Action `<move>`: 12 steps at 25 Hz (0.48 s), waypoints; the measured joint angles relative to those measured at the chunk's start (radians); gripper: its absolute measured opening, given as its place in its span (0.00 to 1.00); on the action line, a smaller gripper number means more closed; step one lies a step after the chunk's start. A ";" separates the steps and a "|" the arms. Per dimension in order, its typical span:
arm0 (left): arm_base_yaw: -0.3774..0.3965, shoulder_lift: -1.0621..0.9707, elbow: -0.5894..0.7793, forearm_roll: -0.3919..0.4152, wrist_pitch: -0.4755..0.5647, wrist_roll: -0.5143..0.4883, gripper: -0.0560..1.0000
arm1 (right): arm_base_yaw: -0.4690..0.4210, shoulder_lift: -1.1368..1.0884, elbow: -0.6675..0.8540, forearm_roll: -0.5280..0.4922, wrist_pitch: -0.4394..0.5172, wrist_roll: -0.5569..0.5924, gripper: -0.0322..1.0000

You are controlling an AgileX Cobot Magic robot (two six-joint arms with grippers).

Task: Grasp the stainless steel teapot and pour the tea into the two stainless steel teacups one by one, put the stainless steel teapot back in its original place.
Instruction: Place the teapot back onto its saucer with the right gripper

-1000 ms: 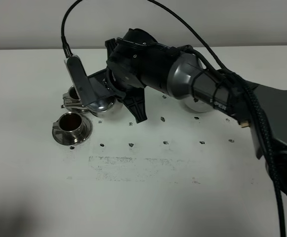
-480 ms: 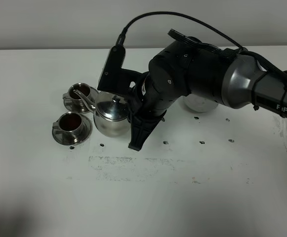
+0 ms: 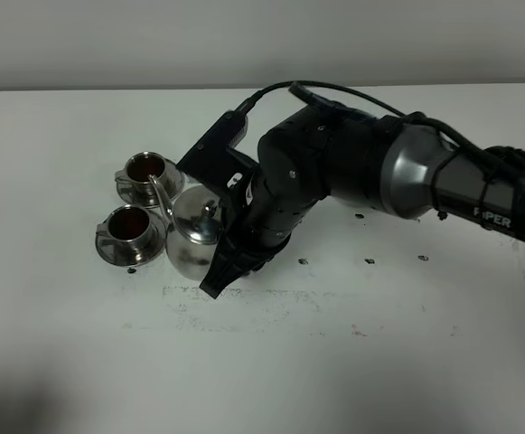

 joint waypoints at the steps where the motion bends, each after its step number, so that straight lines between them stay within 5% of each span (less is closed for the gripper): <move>1: 0.000 0.000 0.000 0.000 0.000 0.000 0.63 | 0.007 0.012 0.000 0.000 -0.001 0.000 0.22; 12: 0.000 0.000 0.000 0.000 0.000 0.000 0.63 | 0.058 0.085 0.001 -0.155 -0.028 0.013 0.22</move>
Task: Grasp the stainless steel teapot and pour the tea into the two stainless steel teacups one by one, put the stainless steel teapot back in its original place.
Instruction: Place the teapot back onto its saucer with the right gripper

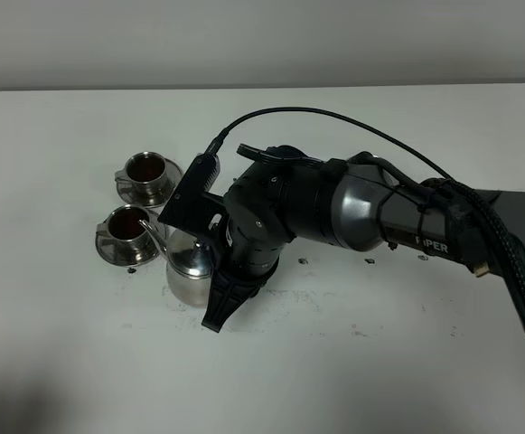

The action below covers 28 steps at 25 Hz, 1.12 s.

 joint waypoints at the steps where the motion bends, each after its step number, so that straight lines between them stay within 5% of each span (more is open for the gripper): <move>1: 0.000 0.000 0.000 0.000 0.000 0.000 0.63 | 0.001 0.001 0.000 -0.011 -0.001 0.007 0.22; 28: 0.000 0.000 0.000 0.000 0.000 0.000 0.63 | -0.010 -0.067 0.000 -0.066 0.036 0.028 0.22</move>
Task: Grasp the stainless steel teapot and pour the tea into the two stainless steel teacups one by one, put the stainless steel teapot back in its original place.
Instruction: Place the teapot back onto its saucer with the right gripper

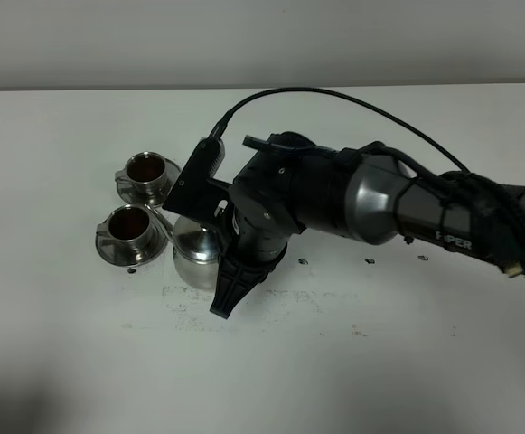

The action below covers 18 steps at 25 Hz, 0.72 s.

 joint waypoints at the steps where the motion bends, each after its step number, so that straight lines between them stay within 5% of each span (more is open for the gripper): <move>1: 0.000 0.000 0.000 0.000 0.000 0.000 0.63 | -0.011 -0.018 0.000 0.010 0.005 0.000 0.22; 11: 0.000 0.000 0.000 0.000 0.000 0.000 0.63 | -0.301 -0.105 0.000 0.023 0.090 0.000 0.22; 18: 0.000 0.000 0.000 0.000 0.000 0.000 0.63 | -0.491 -0.102 0.000 0.025 0.033 0.000 0.22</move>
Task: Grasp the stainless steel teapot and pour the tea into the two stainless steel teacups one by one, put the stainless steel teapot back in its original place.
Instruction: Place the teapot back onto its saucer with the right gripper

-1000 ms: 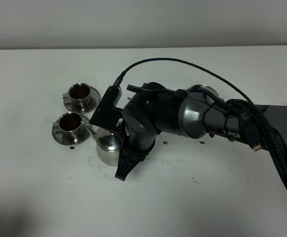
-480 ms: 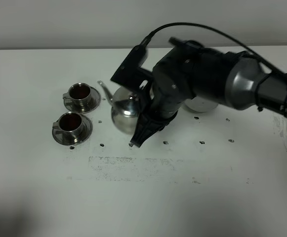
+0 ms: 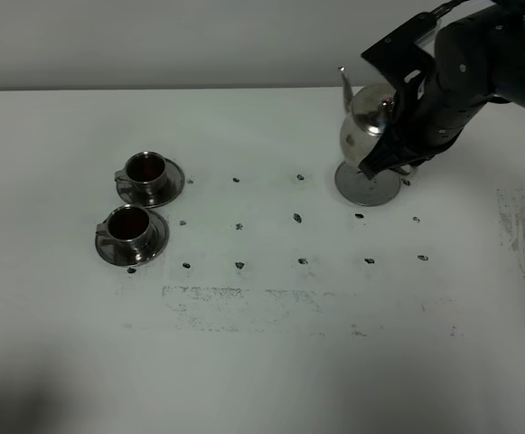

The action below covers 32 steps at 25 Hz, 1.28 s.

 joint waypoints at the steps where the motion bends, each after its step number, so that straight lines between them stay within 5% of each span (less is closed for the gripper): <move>1: 0.000 0.000 0.000 0.000 0.000 0.000 0.63 | -0.018 0.005 0.000 0.008 -0.011 0.000 0.22; 32: 0.000 0.000 0.000 0.000 0.000 0.000 0.63 | -0.065 0.222 -0.116 0.118 0.016 -0.014 0.22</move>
